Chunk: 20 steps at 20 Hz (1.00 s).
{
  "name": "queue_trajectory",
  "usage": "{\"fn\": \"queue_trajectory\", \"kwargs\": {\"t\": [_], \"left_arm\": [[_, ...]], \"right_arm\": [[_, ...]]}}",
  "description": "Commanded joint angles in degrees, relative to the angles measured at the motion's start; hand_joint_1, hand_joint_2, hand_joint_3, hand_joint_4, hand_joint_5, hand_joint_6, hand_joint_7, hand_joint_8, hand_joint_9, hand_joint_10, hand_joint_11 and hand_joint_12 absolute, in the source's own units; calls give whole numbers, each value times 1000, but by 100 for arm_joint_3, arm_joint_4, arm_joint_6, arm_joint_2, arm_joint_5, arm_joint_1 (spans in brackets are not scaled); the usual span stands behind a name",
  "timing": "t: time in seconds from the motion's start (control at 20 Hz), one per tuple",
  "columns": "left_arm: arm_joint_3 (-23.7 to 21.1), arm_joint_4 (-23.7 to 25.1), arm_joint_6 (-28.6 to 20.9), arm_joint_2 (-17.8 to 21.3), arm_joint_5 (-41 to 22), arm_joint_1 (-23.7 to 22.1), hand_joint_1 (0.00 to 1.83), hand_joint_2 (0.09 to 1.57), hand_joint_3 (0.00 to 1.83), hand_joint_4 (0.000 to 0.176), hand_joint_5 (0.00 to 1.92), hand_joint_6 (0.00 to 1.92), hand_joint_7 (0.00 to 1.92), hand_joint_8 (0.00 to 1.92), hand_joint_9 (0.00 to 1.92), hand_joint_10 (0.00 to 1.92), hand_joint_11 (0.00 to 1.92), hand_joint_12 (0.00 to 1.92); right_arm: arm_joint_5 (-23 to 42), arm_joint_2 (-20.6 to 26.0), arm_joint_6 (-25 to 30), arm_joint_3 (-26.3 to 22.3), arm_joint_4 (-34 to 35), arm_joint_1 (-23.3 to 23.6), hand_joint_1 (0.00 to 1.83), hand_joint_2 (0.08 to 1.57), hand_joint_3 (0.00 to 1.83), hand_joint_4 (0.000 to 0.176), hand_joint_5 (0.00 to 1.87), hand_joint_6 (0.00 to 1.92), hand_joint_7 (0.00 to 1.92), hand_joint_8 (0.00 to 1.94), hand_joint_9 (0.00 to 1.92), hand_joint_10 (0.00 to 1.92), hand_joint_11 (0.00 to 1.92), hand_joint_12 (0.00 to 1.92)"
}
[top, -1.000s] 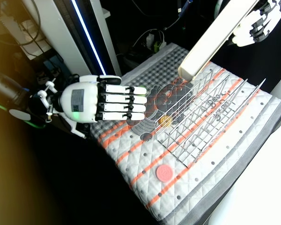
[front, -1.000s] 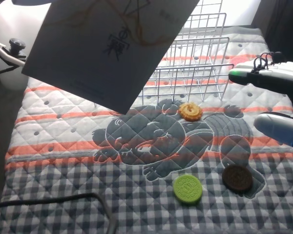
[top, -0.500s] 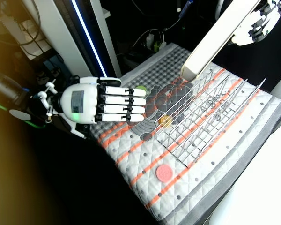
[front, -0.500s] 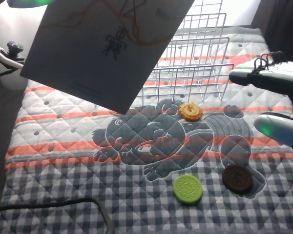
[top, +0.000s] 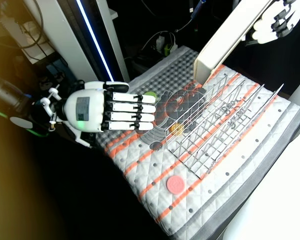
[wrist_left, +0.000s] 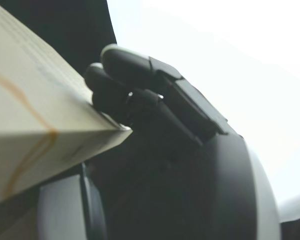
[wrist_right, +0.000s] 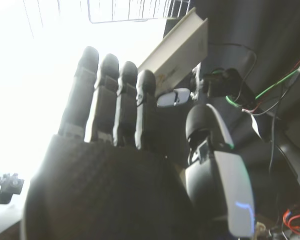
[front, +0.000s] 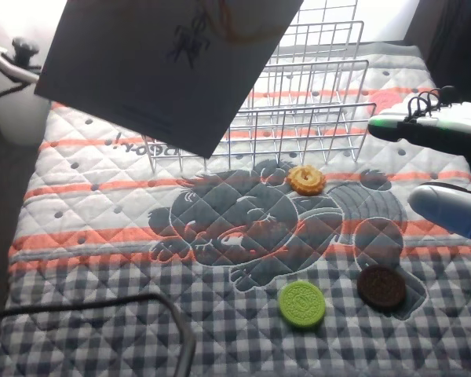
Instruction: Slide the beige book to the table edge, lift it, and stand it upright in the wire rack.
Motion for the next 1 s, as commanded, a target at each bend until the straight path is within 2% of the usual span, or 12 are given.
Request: {"fn": "queue_trajectory", "kwargs": {"t": [0.0,0.05,0.15,0.25,0.3,0.35,0.55,0.6,0.65,0.7,0.8,0.95], "left_arm": [[16,-11,-80,12,-717,-150,1401,1060,0,0,956,861,1147,625,1103,1068,1096,1119],[10,32,-80,13,-714,-215,1487,1039,2,0,973,836,1199,451,1188,814,940,1374],[-12,151,-80,14,-724,-386,1507,1024,0,0,986,887,1224,357,1259,590,969,1354],[-21,259,-80,12,-724,-523,1507,1025,2,0,1005,827,1207,386,1242,655,956,1380],[-21,332,-65,5,-723,-609,1426,1028,1,0,1013,841,1217,421,1215,822,1067,1130],[-25,371,-24,1,-715,-685,1410,1033,3,0,1006,825,1182,532,1197,888,1126,1049],[-38,444,196,1,-665,-917,1401,1064,0,0,919,864,1122,658,1132,1052,1137,1125],[-37,454,221,1,-657,-956,1401,1062,0,0,918,899,1119,641,1151,1014,1134,1109],[-36,472,230,3,-655,-972,1486,1038,2,0,953,806,1179,468,1228,763,975,1389],[-34,489,258,4,-632,-1002,1503,1029,0,0,995,712,1226,376,1255,697,949,1442],[-33,489,365,-4,-578,-1036,1412,1037,3,0,975,780,1181,550,1203,923,1177,1121],[-15,540,444,-19,-500,-1044,1406,1045,0,0,965,805,1155,598,1188,953,1202,1091]], "right_arm": [[717,-21,46,3,79,27,281,1364,2,0,420,1,438,8,372,7,351,11],[717,-26,46,3,80,23,278,1371,5,0,412,0,425,2,361,1,338,5],[717,-29,55,2,88,6,273,1380,7,0,409,0,419,2,365,7,358,14],[717,-29,61,3,94,0,269,1389,9,0,404,0,405,0,362,4,359,14],[717,-30,61,4,97,0,259,1387,6,0,400,0,404,0,359,2,352,10],[717,-30,61,4,98,0,258,1391,7,0,401,0,406,1,358,2,350,9],[716,-45,63,18,97,-1,271,1369,0,0,407,1,418,2,369,2,361,12],[716,-53,68,20,97,-1,273,1374,0,0,406,0,416,1,368,1,361,12],[716,-57,74,23,97,-1,278,1377,1,0,405,0,425,4,380,6,375,17],[716,-59,77,25,97,-5,281,1374,0,0,405,0,425,3,381,5,380,19],[716,-67,89,48,96,-12,256,1374,0,0,404,2,421,1,375,1,368,13],[717,-94,103,81,93,-12,214,1376,1,0,403,1,425,4,366,3,350,5]]}}
